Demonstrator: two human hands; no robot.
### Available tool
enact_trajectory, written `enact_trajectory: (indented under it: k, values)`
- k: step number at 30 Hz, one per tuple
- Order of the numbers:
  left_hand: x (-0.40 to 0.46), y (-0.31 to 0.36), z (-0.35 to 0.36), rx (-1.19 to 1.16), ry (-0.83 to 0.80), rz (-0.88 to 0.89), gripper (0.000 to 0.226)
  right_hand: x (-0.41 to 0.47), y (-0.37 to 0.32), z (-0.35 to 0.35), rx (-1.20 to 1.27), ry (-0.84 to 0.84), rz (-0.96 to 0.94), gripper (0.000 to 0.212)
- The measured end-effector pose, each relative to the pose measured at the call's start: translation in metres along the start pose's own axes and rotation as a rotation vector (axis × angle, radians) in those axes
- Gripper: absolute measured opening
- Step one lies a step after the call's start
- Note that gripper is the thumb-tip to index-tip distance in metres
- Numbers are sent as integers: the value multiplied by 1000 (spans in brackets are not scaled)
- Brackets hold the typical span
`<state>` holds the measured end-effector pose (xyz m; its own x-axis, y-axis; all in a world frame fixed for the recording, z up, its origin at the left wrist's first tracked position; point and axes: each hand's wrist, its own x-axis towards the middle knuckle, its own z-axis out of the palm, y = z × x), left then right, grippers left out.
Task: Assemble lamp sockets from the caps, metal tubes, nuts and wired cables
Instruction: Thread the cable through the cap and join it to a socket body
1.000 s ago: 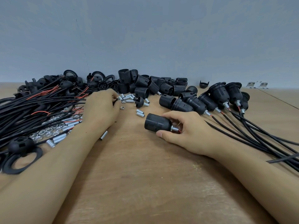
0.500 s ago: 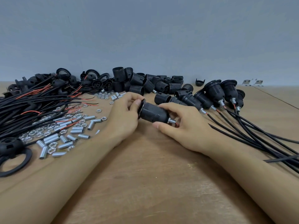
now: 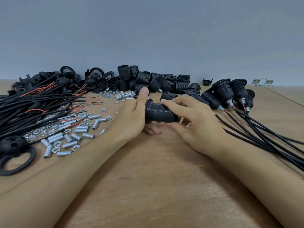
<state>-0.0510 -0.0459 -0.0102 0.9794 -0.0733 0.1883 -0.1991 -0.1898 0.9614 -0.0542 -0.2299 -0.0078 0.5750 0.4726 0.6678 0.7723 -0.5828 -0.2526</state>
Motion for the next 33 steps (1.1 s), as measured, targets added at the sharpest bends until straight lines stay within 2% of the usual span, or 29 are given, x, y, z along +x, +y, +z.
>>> enact_trajectory:
  k: [7, 10, 14, 16, 18, 20, 23, 26, 29, 31, 33]
  values:
    - [-3, 2, -1, 170, 30, -108, 90, 0, -6, -2, -158, -19, -167, 42]
    - [-3, 1, -1, 235, 47, -125, 87, -1, -10, -3, -202, -36, -200, 42]
    - [-3, 6, -1, 169, -35, -298, 76, 0, -13, -9, -326, -101, -284, 46]
    - [-4, 5, -1, 206, -38, -277, 70, 0, -15, -9, -261, -142, -199, 43]
    - [-6, 6, -1, 221, -30, -160, 63, 2, -13, -11, -142, -215, -50, 37]
    - [-7, 9, 0, 123, -47, -33, 53, 3, -9, -14, -29, -252, 78, 34]
    - [-5, 8, -5, -83, -101, 18, 29, 5, -1, -15, 3, -189, 145, 33]
    - [-3, 10, -12, -259, -219, 69, 34, 4, 2, -12, 45, -166, 195, 35]
    - [-4, 16, -16, -413, -250, 96, 43, 4, 3, -10, 71, -167, 206, 36]
    - [-4, 21, -19, -577, -182, 76, 37, 4, 4, -10, 72, -161, 207, 34]
    - [-1, 21, -23, -728, -11, 48, 23, 4, 4, -10, 90, -147, 229, 31]
